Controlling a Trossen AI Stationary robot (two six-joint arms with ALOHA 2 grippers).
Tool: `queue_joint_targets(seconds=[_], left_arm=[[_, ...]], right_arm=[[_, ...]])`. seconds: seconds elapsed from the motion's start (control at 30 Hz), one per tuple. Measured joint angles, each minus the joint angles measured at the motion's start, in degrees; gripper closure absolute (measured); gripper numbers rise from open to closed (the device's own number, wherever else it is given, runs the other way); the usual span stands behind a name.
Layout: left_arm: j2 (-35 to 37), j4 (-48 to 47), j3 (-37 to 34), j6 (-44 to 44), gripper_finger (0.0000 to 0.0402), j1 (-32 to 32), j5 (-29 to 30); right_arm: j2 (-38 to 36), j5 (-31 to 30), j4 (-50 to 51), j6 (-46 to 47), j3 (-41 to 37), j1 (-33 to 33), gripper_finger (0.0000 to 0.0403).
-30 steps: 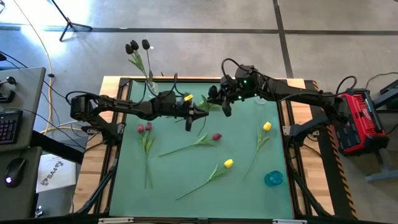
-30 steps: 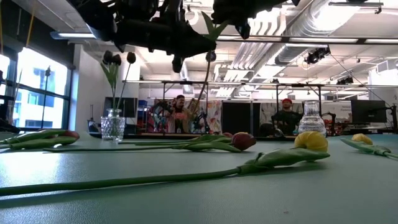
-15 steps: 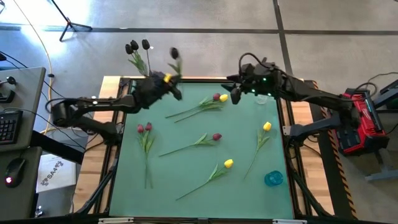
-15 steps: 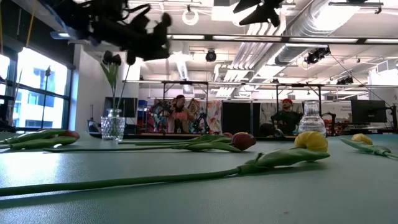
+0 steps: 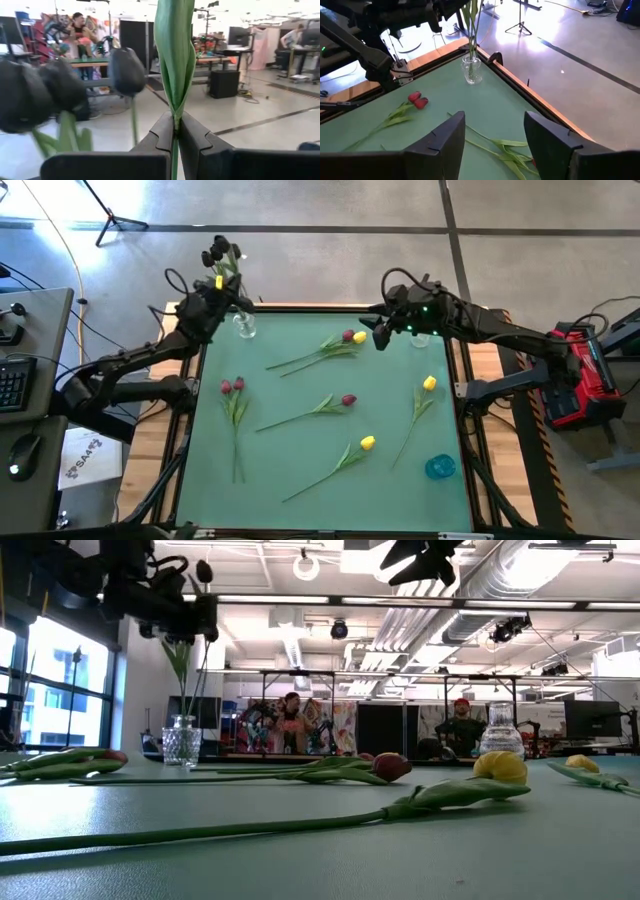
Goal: Sort flowers into vase by color
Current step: Put the black flower into the left transparent vase
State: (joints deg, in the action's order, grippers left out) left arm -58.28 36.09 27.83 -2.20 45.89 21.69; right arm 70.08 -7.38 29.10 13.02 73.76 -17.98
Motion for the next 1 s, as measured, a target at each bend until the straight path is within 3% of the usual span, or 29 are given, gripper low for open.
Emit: queue_joint_targets(seconds=[0.33,0.57,0.7,1.0], left_arm=[[5.09,-9.64,0.02,0.01,0.0401,1.74,0.13],[4.27,-18.27,0.02,3.72,0.0401,1.72,1.42],[2.84,-18.65,0.02,5.53,0.04,1.72,1.55],[-0.17,-20.51,0.02,14.23,0.0342,1.72,3.55]], right_arm=[[0.04,-1.24,1.55,0.0,0.0,-0.04,0.0213],[0.06,-1.53,1.55,-0.02,0.0,-1.11,0.0213],[0.07,-1.04,1.53,0.0,0.0,-2.01,0.0213],[0.07,0.34,1.53,0.96,0.0,-2.29,0.0213]])
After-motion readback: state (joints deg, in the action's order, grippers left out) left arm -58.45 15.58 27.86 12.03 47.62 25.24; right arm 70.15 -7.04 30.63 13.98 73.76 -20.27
